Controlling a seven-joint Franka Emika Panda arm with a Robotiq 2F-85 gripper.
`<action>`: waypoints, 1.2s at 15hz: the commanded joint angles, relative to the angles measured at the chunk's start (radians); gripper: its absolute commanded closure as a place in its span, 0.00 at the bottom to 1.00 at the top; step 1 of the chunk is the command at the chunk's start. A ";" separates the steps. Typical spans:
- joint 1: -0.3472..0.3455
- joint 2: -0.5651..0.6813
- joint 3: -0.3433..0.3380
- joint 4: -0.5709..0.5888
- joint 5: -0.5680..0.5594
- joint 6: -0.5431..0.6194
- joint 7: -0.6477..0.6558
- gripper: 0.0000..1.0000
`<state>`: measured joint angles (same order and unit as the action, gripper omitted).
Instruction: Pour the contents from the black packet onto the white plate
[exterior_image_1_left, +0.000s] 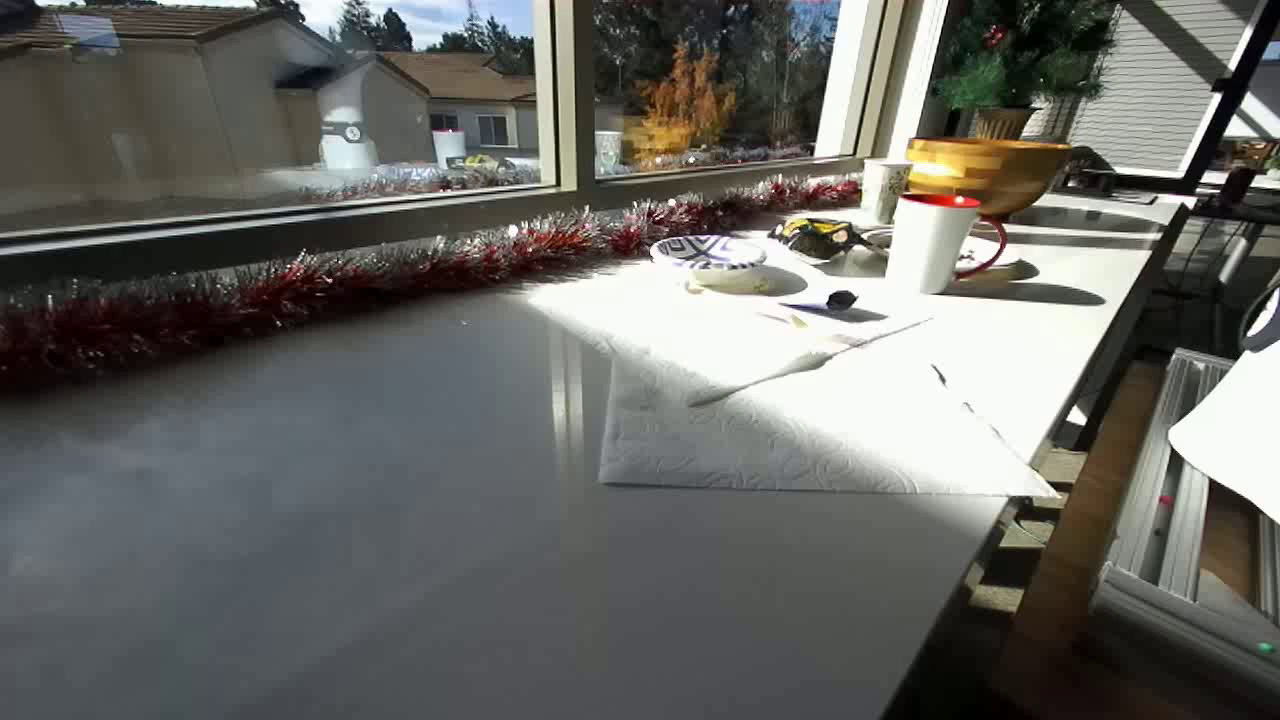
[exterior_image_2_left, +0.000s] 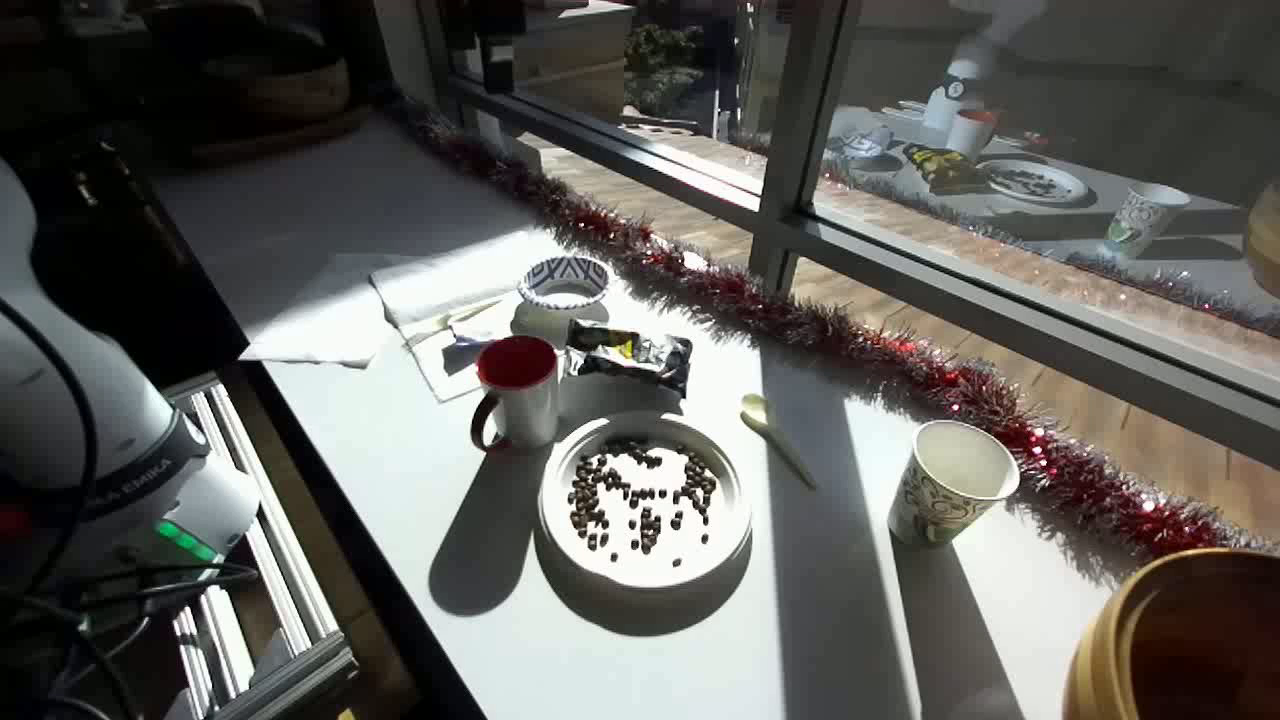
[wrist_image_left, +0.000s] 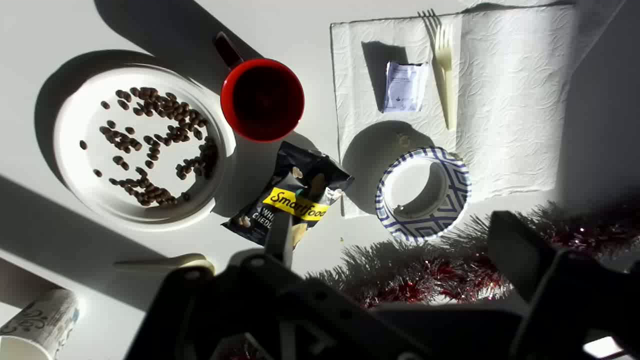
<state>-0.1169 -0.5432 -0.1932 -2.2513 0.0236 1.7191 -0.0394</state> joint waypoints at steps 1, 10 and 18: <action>-0.013 0.002 0.010 0.002 0.006 -0.002 -0.006 0.00; -0.013 0.052 -0.011 0.036 0.058 -0.021 0.021 0.00; -0.100 0.371 -0.157 0.130 0.270 0.082 0.063 0.00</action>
<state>-0.1778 -0.3267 -0.3024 -2.2012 0.1973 1.7759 0.0305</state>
